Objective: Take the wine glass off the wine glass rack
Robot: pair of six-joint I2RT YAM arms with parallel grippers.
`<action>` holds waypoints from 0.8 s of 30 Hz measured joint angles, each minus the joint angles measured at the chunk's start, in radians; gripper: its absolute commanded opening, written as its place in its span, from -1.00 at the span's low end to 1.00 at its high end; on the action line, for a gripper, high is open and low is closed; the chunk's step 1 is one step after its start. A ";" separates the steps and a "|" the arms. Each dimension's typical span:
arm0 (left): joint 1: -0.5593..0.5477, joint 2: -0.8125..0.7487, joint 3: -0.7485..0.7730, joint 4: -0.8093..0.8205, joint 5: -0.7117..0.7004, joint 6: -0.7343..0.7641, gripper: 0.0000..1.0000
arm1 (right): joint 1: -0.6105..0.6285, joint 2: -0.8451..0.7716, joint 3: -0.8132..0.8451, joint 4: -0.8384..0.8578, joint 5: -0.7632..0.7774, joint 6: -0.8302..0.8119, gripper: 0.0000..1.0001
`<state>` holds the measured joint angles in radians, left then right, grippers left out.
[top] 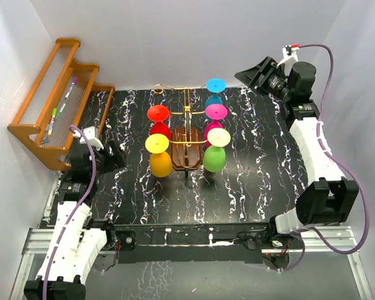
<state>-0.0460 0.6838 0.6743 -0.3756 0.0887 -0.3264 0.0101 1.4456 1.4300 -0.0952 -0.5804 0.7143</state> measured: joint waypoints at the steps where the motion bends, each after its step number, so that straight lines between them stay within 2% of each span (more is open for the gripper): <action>1: 0.000 0.000 0.000 0.000 0.000 0.000 0.68 | 0.000 0.010 0.006 -0.001 0.000 0.003 0.32; 6: 0.000 0.000 0.000 0.000 0.001 0.000 0.68 | 0.000 0.066 0.036 -0.013 -0.021 0.021 0.29; 18: 0.000 0.007 0.000 0.000 0.004 -0.006 0.68 | 0.000 0.356 0.336 -0.101 -0.070 0.026 0.14; 24: 0.000 0.009 0.000 0.000 0.004 -0.007 0.67 | 0.000 0.473 0.388 -0.127 -0.101 0.043 0.07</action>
<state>-0.0460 0.6930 0.6743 -0.3752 0.0929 -0.3332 0.0101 1.9186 1.8183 -0.2222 -0.6811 0.7570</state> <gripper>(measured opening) 0.839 0.545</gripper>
